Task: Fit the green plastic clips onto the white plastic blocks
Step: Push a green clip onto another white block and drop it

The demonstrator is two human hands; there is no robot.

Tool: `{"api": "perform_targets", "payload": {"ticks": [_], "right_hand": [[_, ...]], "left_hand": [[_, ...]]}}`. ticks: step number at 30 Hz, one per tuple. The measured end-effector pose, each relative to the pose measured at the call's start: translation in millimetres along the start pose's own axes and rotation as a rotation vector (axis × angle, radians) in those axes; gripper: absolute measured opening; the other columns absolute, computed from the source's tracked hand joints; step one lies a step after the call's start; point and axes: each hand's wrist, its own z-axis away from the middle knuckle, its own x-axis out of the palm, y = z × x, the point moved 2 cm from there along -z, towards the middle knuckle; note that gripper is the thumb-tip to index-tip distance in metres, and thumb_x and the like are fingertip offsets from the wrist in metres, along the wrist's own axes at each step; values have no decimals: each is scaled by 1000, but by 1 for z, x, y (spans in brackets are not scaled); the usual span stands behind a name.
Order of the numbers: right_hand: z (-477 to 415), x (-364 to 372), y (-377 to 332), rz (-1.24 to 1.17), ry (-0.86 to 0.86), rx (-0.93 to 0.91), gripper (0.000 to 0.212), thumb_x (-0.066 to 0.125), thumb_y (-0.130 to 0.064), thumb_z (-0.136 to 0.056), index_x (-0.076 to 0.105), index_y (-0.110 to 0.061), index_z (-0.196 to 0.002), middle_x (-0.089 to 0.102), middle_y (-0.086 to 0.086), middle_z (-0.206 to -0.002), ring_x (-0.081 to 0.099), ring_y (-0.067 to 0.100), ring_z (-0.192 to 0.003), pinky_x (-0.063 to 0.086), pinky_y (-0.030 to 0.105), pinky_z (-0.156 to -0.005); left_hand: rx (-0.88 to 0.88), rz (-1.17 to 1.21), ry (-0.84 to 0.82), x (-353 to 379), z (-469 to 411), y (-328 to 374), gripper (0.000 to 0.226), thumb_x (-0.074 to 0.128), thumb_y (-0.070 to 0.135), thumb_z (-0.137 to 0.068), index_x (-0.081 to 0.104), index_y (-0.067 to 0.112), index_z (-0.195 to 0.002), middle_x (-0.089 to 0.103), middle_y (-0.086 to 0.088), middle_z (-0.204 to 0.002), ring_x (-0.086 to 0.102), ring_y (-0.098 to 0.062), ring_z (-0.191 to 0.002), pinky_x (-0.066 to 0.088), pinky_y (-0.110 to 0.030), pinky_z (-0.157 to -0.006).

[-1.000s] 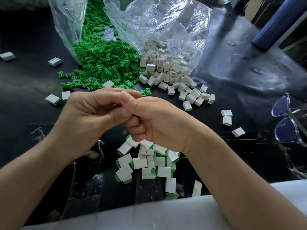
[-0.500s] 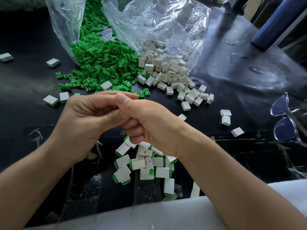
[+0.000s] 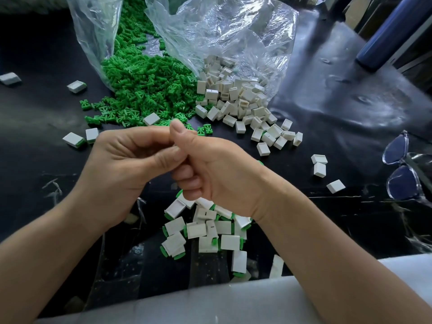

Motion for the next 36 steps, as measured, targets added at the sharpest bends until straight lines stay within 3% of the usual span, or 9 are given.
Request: {"api": "perform_targets", "payload": {"ticks": [1, 3, 6, 12, 18, 21, 25, 32, 36], "right_hand": [[0, 0, -1, -24, -20, 4, 48, 26, -45, -97, 53, -10, -116, 27, -2, -61, 24, 8, -52, 21, 20, -51], [0, 0, -2, -75, -29, 2, 39, 23, -46, -97, 54, -21, -97, 30, -1, -63, 25, 9, -53, 20, 21, -53], [0, -2, -2, -101, 28, 6, 31, 28, -39, -98, 44, -19, -79, 32, -1, -62, 27, 9, -53, 21, 21, -52], [0, -7, -1, -50, 91, -5, 28, 32, -31, -98, 45, -16, -78, 33, -1, -62, 27, 9, -53, 21, 22, -52], [0, -9, -3, -14, 110, -10, 28, 34, -29, -98, 46, -15, -78, 35, 0, -62, 29, 9, -54, 23, 21, -52], [2, -8, -5, -13, 108, -15, 26, 34, -28, -98, 46, -14, -79, 36, 0, -61, 30, 9, -53, 24, 20, -51], [2, -7, -4, 52, 117, -26, 26, 36, -26, -98, 47, -14, -78, 38, 0, -62, 32, 9, -54, 25, 21, -52], [4, -5, -5, 93, 94, -51, 27, 38, -24, -97, 49, -11, -76, 45, 3, -66, 40, 10, -56, 33, 21, -55], [5, -5, -4, 110, 81, -32, 28, 39, -23, -98, 52, -11, -76, 48, 2, -66, 42, 11, -57, 35, 21, -56]], "left_hand": [[-7, 8, 13, -1, 0, -1, 31, 73, 62, -61, 73, 40, -84, 72, 17, -78, 68, -2, -72, 57, -28, -67], [-14, 26, 57, -1, -1, -1, 28, 74, 58, -62, 74, 37, -81, 72, 14, -76, 68, -5, -68, 57, -28, -65], [-27, 101, 136, -1, -1, -2, 16, 73, 35, -64, 76, 29, -79, 74, 4, -79, 69, -13, -66, 57, -29, -63], [-155, 186, 160, -3, -1, -1, 22, 68, 27, -59, 77, 20, -78, 74, -6, -81, 69, -19, -68, 58, -36, -73], [-172, 215, 125, -1, -3, 2, 19, 72, 19, -59, 78, 18, -77, 74, -5, -79, 70, -18, -68, 56, -24, -67], [-170, 235, 117, -2, -3, 3, 23, 67, 23, -59, 78, 18, -78, 74, -6, -81, 70, -19, -70, 56, -25, -67], [-179, 209, 112, -2, -3, 2, 19, 69, 8, -65, 77, 13, -81, 74, -7, -81, 70, -21, -65, 56, -25, -64], [-211, 187, 110, -2, -1, 0, 29, 70, 17, -63, 71, 5, -88, 74, -6, -85, 65, -23, -64, 57, -29, -62], [-201, 176, 83, -1, 0, -1, 23, 65, 29, -61, 77, 19, -78, 73, -7, -95, 68, -23, -69, 57, -32, -61]]}}
